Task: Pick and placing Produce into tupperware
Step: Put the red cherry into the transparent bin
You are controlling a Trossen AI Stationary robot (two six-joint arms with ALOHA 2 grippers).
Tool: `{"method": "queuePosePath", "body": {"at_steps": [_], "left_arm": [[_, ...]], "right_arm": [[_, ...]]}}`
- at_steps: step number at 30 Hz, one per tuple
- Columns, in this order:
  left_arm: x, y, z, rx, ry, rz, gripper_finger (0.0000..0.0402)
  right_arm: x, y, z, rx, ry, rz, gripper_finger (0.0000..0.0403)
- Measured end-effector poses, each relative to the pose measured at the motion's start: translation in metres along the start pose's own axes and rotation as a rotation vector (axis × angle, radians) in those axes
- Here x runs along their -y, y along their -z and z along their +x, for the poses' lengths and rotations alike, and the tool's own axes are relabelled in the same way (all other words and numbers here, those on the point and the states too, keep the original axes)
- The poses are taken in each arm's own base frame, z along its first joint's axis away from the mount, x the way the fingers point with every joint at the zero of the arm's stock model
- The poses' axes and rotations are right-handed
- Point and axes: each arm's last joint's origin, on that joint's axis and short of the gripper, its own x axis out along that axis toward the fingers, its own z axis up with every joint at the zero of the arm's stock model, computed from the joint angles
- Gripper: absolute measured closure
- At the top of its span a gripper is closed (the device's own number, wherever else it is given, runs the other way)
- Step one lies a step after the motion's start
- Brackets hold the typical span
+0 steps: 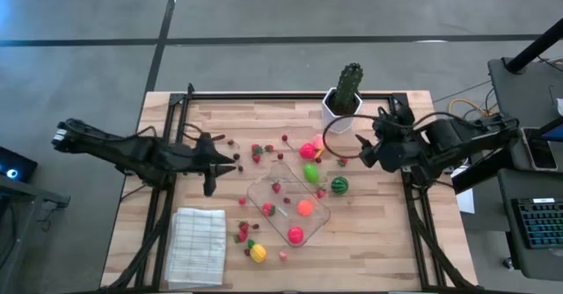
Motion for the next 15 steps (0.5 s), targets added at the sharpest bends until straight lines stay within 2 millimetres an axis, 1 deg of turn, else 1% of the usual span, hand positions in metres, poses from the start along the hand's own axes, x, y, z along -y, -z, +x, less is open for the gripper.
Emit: {"method": "queuePosePath", "body": {"at_steps": [3, 7, 9, 12, 15], "left_arm": [[-0.008, 0.019, 0.003, 0.080, 0.031, -0.057, 0.0321], [-0.015, 0.032, 0.000, 0.162, 0.035, -0.075, 0.0321], [-0.019, 0.038, -0.001, 0.163, 0.028, -0.077, 0.0321], [-0.024, 0.049, -0.002, 0.168, 0.027, -0.079, 0.0321], [-0.029, 0.061, -0.001, 0.160, 0.016, -0.078, 0.0321]], "right_arm": [[0.001, 0.019, 0.010, -0.024, -0.046, 0.127, 0.0076], [0.000, 0.028, 0.016, 0.015, -0.122, 0.224, 0.0076], [0.000, 0.033, 0.020, 0.025, -0.130, 0.201, 0.0077], [0.001, 0.048, 0.028, 0.009, -0.114, 0.145, 0.0077], [0.005, 0.063, 0.035, -0.027, -0.108, 0.182, 0.0077]]}}
